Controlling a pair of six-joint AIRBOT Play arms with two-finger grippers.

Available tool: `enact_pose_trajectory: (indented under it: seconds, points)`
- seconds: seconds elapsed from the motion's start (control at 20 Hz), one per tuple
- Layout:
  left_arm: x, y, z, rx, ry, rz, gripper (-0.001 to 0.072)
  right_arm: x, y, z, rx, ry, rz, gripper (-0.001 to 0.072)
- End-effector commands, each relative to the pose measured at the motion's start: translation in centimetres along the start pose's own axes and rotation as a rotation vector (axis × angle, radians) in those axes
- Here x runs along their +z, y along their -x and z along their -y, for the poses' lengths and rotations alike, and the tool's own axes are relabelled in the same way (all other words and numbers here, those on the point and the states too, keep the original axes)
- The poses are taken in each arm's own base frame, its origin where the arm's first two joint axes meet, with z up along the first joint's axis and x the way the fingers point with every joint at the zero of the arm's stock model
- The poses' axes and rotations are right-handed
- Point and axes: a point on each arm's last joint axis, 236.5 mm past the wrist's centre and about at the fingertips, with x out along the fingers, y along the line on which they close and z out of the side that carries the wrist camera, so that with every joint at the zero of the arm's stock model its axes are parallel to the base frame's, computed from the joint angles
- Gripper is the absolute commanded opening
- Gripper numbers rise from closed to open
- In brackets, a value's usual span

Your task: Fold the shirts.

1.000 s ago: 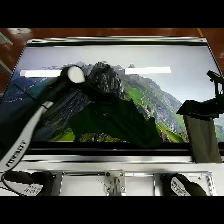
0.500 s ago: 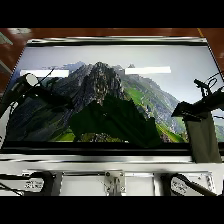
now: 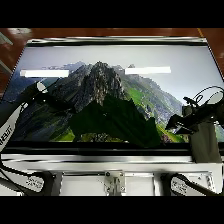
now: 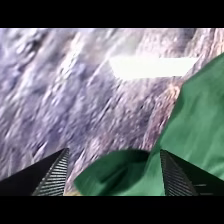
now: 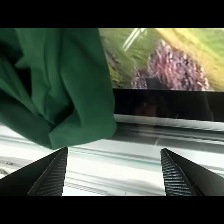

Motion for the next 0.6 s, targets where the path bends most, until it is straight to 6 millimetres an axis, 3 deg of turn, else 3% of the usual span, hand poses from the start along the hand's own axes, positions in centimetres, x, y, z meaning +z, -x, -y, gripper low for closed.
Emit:
enact_pose_trajectory:
  seconds: [0.0,0.15,0.4,0.5,0.55]
  points:
    - [-0.6,-1.1,1.2,-0.005,-0.052,-0.032,0.0388,-1.2,-1.8,0.4,0.008,-0.027,-0.040,0.0689]
    - [-1.2,-0.6,2.5,-0.051,-0.096,-0.061,0.0049,-1.1,-2.9,-0.1,0.041,-0.044,-0.028,0.0689]
    - [-1.4,2.8,4.3,-0.073,-0.172,-0.022,0.0034,-1.9,-6.8,-2.9,0.215,-0.060,-0.009,0.0689]
    - [-1.2,4.5,5.0,-0.073,-0.191,0.022,0.0034,-1.2,-8.1,-3.0,0.241,-0.102,0.041,0.0688]
    - [-1.1,5.3,5.3,-0.074,-0.199,0.041,0.0034,-0.7,-8.6,-2.6,0.232,-0.126,0.069,0.0619]
